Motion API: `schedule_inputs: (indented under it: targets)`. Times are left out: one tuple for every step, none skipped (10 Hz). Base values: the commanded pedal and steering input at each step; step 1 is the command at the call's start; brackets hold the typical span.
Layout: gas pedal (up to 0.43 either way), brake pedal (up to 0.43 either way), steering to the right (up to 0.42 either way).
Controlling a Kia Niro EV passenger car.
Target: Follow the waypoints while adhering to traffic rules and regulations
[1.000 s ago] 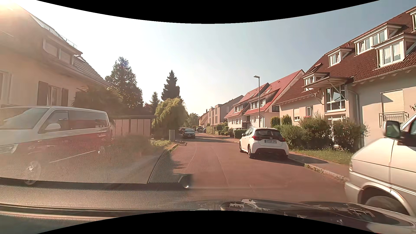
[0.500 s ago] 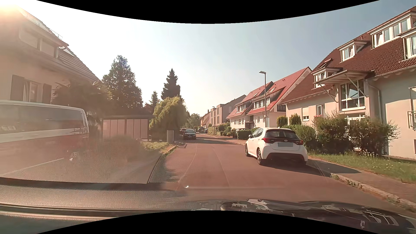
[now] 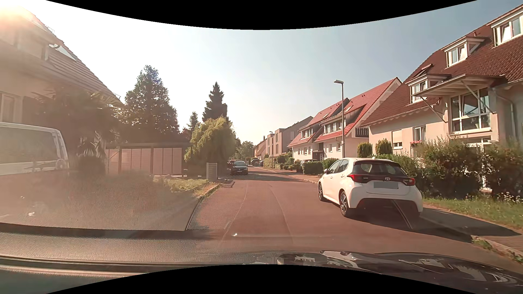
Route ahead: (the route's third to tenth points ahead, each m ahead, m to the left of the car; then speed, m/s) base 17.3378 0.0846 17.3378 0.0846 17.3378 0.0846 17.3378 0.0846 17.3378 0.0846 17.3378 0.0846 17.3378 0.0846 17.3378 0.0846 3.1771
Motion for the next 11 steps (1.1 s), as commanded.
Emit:
schedule_inputs:
  targets:
    - [0.028, 0.0, -0.024]
    - [0.028, 0.0, -0.02]
    - [0.028, 0.0, -0.017]
    - [0.028, 0.0, -0.016]
    - [0.028, 0.0, -0.016]
    - [0.028, 0.0, -0.011]
    - [0.028, 0.0, -0.006]
    - [0.028, 0.0, -0.006]
    - [0.028, 0.0, -0.006]
    - [0.028, 0.0, -0.005]
    - [0.028, 0.0, -0.003]
